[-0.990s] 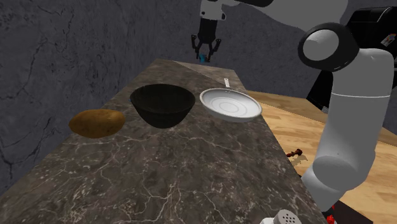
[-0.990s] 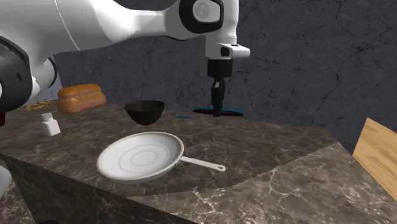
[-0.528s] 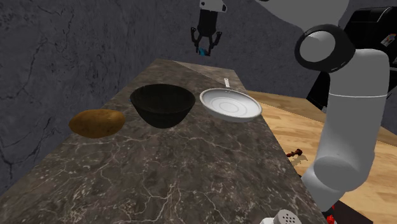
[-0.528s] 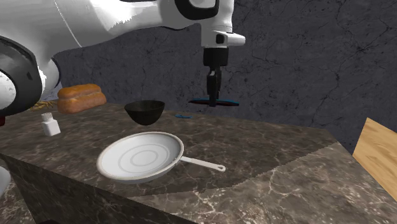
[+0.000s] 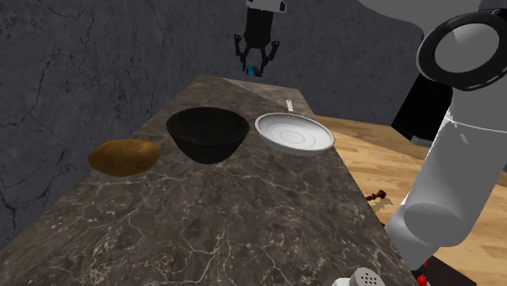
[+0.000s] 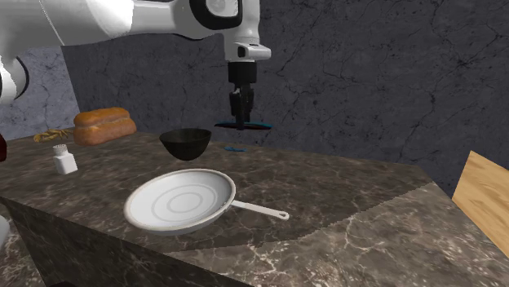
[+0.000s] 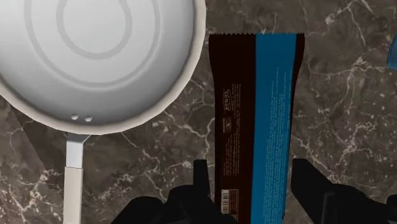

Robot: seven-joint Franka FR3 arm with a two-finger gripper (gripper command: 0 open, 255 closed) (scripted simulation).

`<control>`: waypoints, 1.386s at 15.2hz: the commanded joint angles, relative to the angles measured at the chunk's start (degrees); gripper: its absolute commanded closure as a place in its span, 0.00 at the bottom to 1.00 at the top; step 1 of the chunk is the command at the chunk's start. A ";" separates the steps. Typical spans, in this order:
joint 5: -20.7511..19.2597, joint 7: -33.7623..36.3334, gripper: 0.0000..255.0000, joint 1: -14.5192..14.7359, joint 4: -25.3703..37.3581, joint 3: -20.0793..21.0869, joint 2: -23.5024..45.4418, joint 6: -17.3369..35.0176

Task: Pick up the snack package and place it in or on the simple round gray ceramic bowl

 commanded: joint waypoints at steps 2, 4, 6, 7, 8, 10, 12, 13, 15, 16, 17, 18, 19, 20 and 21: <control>0.16 4.05 1.00 2.26 -2.32 1.66 -1.88 0.44; 0.40 6.46 1.00 3.55 -4.14 2.71 -3.32 0.82; 0.62 8.93 1.00 4.85 -5.59 3.82 -4.50 1.10; 0.71 10.18 1.00 5.53 -6.17 4.38 -4.99 1.21; 0.79 11.46 1.00 6.20 -6.67 4.96 -5.41 1.29; 0.92 14.05 1.00 7.58 -7.42 6.15 -6.06 1.40; 0.99 16.71 1.00 8.98 -7.84 7.40 -6.44 1.43; 0.99 18.06 1.00 9.70 -7.93 8.04 -6.53 1.42; 0.93 20.82 1.00 11.15 -7.86 9.35 -6.51 1.35; 0.86 22.22 1.00 11.89 -7.71 10.02 -6.40 1.29; 0.76 23.64 1.00 12.66 -7.47 10.69 -6.22 1.22; 0.63 25.08 1.00 13.44 -7.16 11.36 -5.96 1.12; 0.46 26.53 1.00 14.25 -6.76 12.04 -5.64 1.01; 0.17 28.54 1.00 15.38 -6.08 12.97 -5.07 0.82; 0.34 28.44 1.00 15.29 -7.35 12.90 -5.46 1.73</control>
